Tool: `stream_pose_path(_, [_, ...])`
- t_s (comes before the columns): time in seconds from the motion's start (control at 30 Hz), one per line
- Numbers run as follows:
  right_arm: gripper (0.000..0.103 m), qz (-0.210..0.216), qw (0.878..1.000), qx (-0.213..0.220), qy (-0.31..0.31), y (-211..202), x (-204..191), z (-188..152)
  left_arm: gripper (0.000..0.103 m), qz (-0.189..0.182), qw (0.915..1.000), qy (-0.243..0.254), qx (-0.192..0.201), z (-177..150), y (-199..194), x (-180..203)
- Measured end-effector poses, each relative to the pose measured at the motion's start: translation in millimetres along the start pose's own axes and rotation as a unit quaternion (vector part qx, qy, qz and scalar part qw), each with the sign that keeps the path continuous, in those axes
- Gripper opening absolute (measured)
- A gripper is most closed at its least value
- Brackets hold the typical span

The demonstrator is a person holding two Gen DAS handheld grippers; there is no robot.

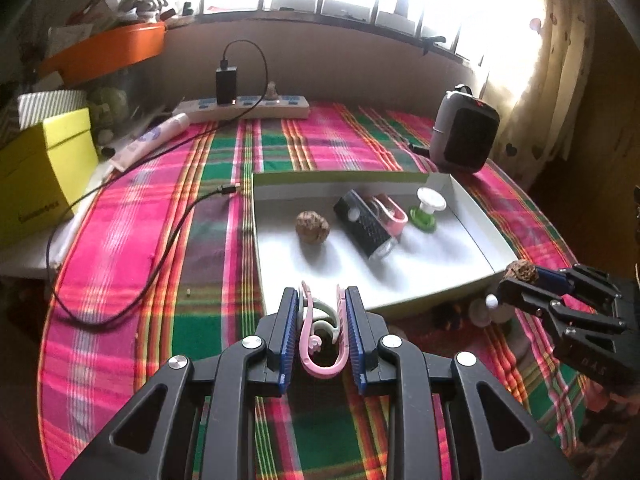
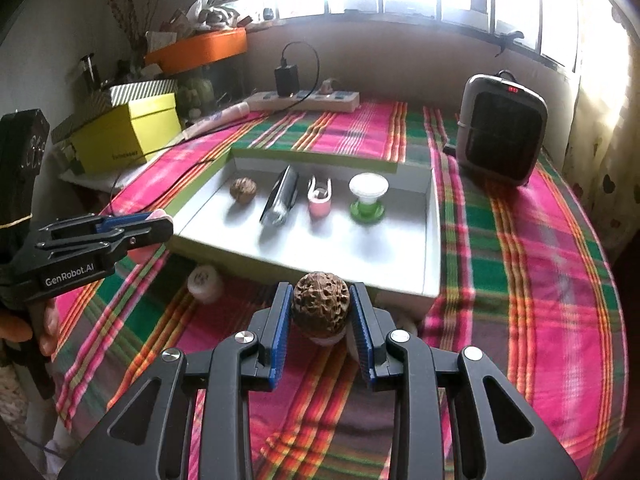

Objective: Organize objects
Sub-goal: 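Carry the pink clip and walnut over the white tray with both tools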

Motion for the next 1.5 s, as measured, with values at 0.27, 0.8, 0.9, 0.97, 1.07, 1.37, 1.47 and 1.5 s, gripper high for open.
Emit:
stream_pose_path(0.27, [0.030,-0.003,1.000,-0.008,0.006,19,22,18,0.022,-0.012,0.9998,-0.010,-0.010,19,21,2])
stream_pose_path(0.8, [0.030,-0.006,0.999,-0.052,0.003,77,51,32,0.022,-0.001,0.9992,-0.002,-0.041,33,71,6])
stream_pose_path(0.9, [0.030,-0.005,0.998,-0.057,0.001,83,53,33,0.022,0.005,0.9992,0.005,-0.039,36,75,8])
stream_pose_path(0.97, [0.030,-0.007,0.998,-0.057,-0.004,86,53,35,0.022,0.003,0.9992,0.004,-0.040,38,77,8])
stream_pose_path(1.07, [0.030,-0.009,0.998,-0.058,-0.010,91,53,37,0.022,0.007,0.9992,0.006,-0.039,40,80,9])
stream_pose_path(1.37, [0.030,-0.028,0.997,-0.057,-0.038,100,48,40,0.022,0.011,0.9993,0.005,-0.034,46,88,12])
stream_pose_path(1.47, [0.030,-0.034,0.997,-0.055,-0.041,100,49,40,0.022,0.010,0.9993,0.006,-0.035,47,89,13])
stream_pose_path(1.5, [0.030,-0.034,0.997,-0.054,-0.042,100,49,40,0.022,0.011,0.9993,0.008,-0.035,47,90,14])
Point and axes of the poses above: each gripper's, at about its wrist camera, not at the fingertips, and y roughly the way its jaws point, x to its right, z to its top, the point moved 2 cm from there along y, roughly the way its jaws point, and after that the axes turned 12 degrees about -y, right-handed, at the moved point
